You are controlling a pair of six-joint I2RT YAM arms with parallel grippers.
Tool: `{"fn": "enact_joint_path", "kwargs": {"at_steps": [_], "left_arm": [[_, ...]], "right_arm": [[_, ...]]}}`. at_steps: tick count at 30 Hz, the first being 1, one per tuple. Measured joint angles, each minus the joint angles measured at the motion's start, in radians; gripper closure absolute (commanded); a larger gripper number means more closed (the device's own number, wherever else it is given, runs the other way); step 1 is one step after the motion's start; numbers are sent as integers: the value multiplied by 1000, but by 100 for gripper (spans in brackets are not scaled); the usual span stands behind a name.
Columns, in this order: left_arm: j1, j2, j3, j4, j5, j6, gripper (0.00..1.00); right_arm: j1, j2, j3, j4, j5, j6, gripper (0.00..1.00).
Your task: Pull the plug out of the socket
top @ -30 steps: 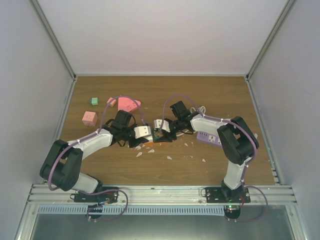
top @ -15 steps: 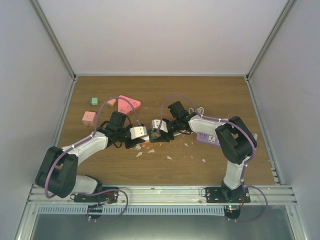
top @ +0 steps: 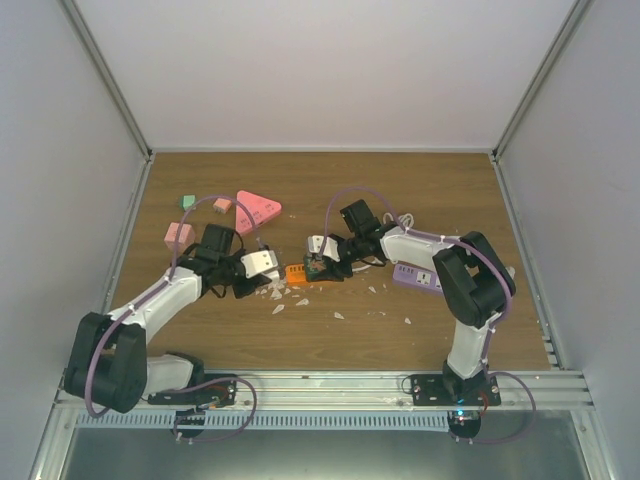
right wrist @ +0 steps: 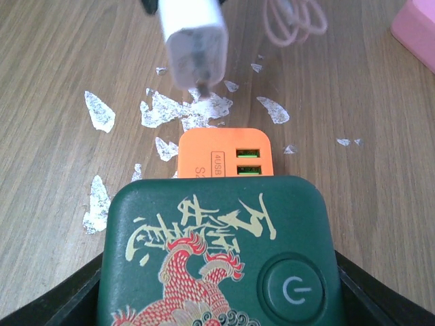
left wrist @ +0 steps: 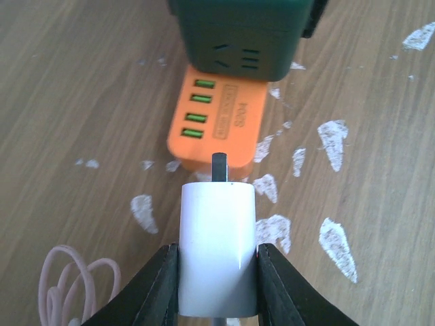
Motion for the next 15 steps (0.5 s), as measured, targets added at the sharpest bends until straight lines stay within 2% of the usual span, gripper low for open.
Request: {"fn": "enact_joint_path", "kwargs": {"at_steps": [6,15], "left_arm": [[105,-51,12,-33,34,14,82],[303,-89,114,-98,89,66,82]], "right_arm": [[0,0,0,-1,0,0,91],[0,0,0,-2,0,0,90]]}}
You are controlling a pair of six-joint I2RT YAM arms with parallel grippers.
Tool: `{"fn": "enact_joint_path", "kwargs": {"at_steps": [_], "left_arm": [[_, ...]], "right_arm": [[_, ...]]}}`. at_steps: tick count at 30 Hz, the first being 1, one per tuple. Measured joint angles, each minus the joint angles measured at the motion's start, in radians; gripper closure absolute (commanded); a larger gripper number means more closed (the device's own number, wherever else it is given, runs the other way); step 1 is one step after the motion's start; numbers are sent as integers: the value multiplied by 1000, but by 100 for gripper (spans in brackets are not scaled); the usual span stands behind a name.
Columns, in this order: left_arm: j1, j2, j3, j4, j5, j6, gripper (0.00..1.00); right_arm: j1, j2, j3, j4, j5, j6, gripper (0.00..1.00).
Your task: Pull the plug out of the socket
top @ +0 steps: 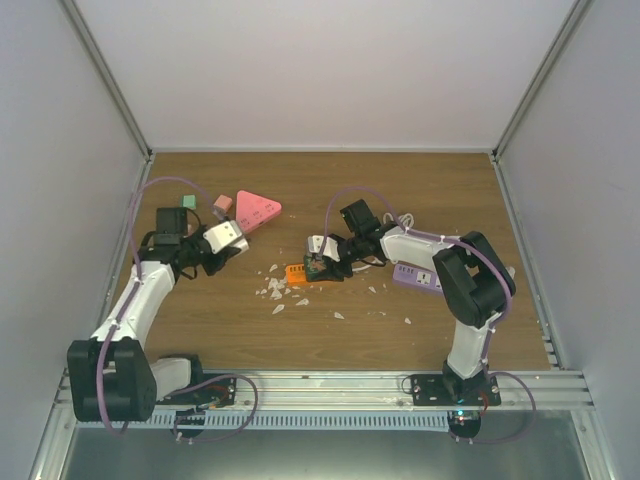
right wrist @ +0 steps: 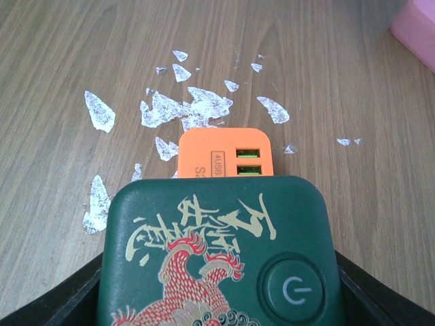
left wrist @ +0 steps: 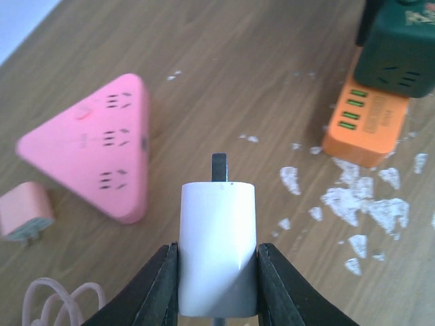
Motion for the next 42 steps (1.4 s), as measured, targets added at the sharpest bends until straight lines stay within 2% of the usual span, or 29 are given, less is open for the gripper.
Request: {"fn": "enact_joint_path", "kwargs": {"at_steps": [8,15,26,33,42], "left_arm": [[123,-3,36,0,6,8,82],[151,44,105,24,-5,22,80],[161,176,242,-9,-28,312,79],[188,138,194,-32,-42,397,79],[344,-50,10,-48,-49,397,80]], "right_arm": [[0,0,2,-4,2,0,90],[0,4,9,-12,2,0,90],[0,6,13,-18,2,0,90],[0,6,13,-19,2,0,90],[0,11,20,-26,2,7,89]]}}
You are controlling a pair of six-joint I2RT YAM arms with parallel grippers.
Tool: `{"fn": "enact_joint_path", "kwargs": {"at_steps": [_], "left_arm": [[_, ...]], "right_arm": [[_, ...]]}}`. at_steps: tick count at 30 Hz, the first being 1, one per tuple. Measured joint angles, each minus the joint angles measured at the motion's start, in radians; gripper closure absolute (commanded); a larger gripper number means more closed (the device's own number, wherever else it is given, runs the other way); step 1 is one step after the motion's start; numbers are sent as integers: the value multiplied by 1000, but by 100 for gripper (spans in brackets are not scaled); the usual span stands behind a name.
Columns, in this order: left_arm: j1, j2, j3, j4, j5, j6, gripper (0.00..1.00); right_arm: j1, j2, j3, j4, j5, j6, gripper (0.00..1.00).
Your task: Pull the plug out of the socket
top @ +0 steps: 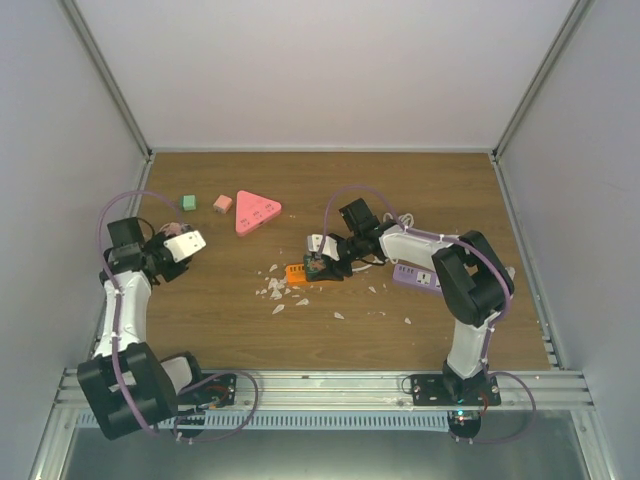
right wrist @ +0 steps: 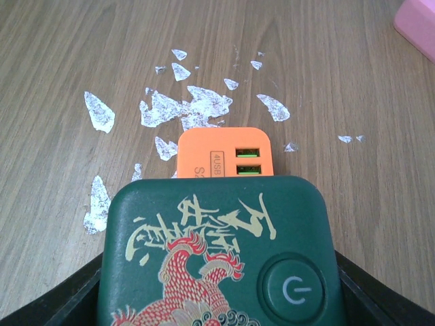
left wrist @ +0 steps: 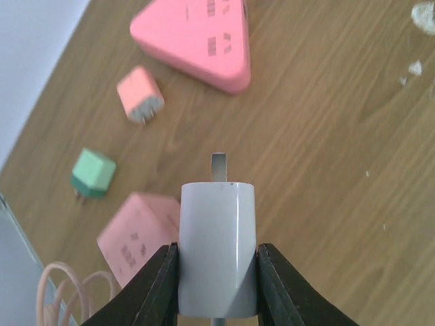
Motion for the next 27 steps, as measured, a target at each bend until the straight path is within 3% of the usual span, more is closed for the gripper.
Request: {"fn": "enact_joint_path", "kwargs": {"at_steps": [7,20,24,27], "left_arm": [[117,-14,-91,-16,7,-2,79],[124,124,-171,86,51,-108,76],[124,156,-200,120,51,-123,70],[124,175,-206,140,51,-132,59]], "right_arm": [[0,2,5,-6,0,2,89],[1,5,10,-12,0,3,87],[1,6,11,-13,0,5,86],[1,6,11,-13,0,5,86]]}}
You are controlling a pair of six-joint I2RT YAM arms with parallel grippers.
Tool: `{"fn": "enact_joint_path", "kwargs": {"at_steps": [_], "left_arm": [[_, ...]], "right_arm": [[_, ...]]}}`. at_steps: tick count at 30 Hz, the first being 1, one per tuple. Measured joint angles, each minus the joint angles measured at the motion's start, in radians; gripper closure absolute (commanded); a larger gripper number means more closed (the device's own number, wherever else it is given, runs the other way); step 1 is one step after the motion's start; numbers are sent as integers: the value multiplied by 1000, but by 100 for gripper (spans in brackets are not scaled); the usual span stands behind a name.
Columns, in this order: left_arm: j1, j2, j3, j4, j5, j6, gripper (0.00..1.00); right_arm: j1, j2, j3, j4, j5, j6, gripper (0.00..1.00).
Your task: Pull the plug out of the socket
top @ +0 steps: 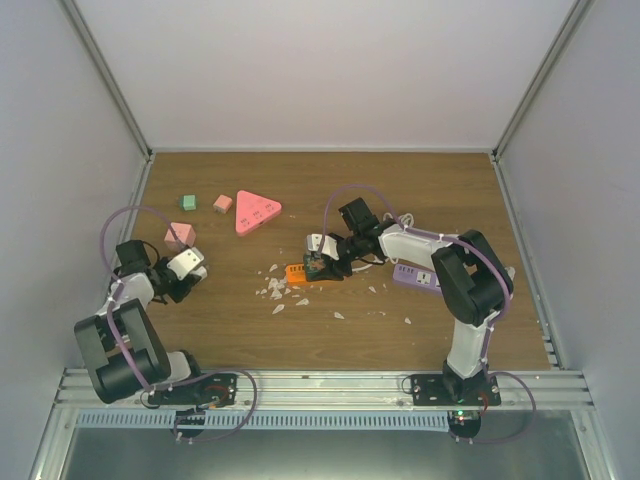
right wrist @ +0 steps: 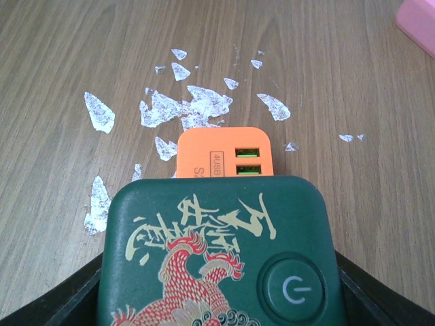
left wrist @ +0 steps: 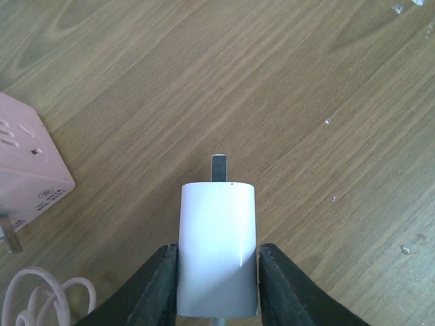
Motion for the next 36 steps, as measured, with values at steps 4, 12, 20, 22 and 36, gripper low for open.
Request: {"fn": "enact_joint_path", "kwargs": {"at_steps": [4,12,20,22,36], "left_arm": [[0,7,-9,19,-3,-5,36],[0,-32,3,-26,24,2,19],[-21,-105,128,-104,77,-47,1],[-28,-109,165,-121,89,-69,1],[-151,-145,280,-59,128,-302,1]], "right_arm": [[0,0,0,0,0,0,84],[0,0,0,0,0,2,70],[0,0,0,0,-3,5,45],[0,0,0,0,-3,7,38],[-6,-9,-19,-49,78,14,20]]}}
